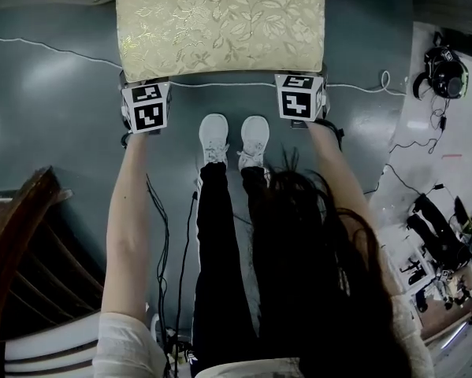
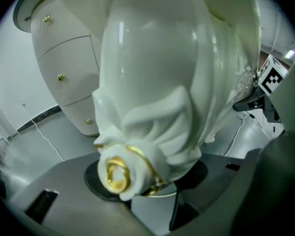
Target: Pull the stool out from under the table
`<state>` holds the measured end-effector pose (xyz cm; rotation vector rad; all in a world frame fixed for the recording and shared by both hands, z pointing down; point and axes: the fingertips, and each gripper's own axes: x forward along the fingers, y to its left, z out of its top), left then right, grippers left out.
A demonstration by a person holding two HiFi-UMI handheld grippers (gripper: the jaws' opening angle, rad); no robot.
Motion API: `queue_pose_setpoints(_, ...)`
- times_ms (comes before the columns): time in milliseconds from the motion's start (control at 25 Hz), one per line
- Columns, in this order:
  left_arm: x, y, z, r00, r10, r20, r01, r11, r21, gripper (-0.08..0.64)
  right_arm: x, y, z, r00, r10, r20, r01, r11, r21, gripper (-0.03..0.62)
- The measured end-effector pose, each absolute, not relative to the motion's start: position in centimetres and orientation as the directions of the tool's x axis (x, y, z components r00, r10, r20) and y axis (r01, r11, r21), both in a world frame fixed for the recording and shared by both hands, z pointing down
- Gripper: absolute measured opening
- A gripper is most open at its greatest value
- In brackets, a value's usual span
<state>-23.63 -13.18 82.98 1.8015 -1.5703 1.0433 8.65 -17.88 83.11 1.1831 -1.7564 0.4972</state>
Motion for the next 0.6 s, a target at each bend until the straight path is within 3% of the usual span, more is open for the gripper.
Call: queue_pose_setpoints(600, -20.7, -0.1, 85.6, 0.017, -0.550, 0.835, -0.989, -0.132, -0.067, 0.239, 11.8, -5.3, 85.3, -0.093, -0.461, 0.883, -0.843, 0.508, 0.176, 0.236)
